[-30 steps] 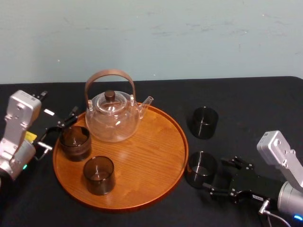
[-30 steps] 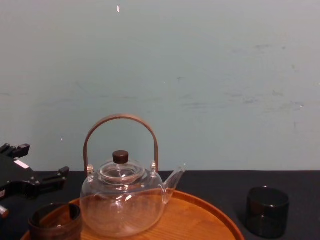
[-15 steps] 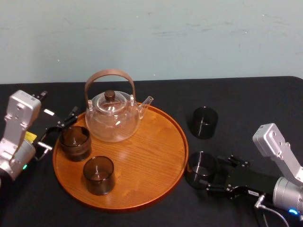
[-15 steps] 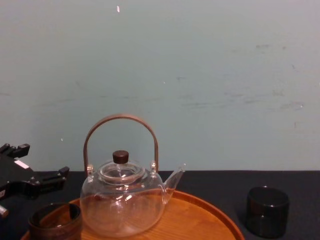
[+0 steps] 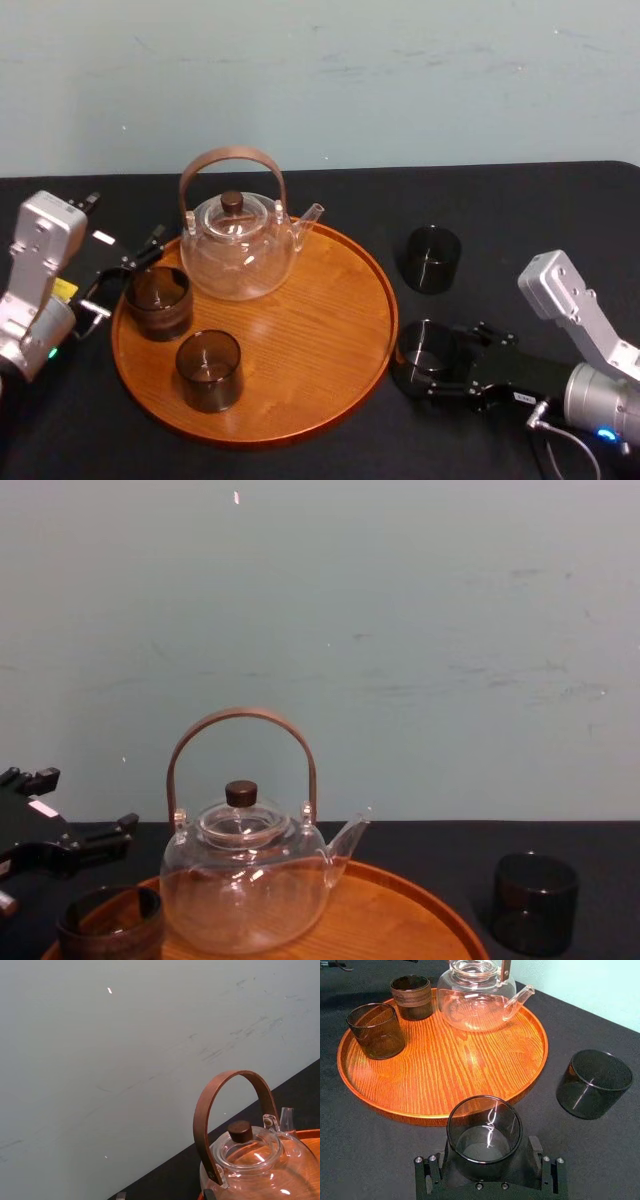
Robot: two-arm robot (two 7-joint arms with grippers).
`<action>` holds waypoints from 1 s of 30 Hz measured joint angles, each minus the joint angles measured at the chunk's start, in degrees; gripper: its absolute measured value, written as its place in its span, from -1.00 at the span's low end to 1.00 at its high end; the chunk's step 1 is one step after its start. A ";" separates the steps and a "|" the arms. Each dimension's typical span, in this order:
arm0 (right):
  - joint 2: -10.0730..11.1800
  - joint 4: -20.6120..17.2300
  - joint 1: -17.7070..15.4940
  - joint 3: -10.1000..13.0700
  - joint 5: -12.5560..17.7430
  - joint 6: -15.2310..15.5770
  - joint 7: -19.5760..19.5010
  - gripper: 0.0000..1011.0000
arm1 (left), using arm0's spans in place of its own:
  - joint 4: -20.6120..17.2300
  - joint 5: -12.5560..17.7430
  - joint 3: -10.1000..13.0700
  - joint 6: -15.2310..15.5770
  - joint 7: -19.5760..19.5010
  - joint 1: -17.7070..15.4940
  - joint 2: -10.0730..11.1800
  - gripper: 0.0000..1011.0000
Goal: Pick up the glass from the table and place it on the tray.
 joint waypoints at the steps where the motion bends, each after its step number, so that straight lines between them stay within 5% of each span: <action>1: -0.05 0.13 0.19 -0.14 -0.04 0.07 0.03 0.98 | 0.00 0.00 0.00 0.00 0.00 0.00 0.00 0.98; 30: -0.76 1.67 2.75 -1.94 -1.19 0.33 -0.39 0.98 | 0.00 0.00 0.00 0.00 0.00 0.00 0.00 0.98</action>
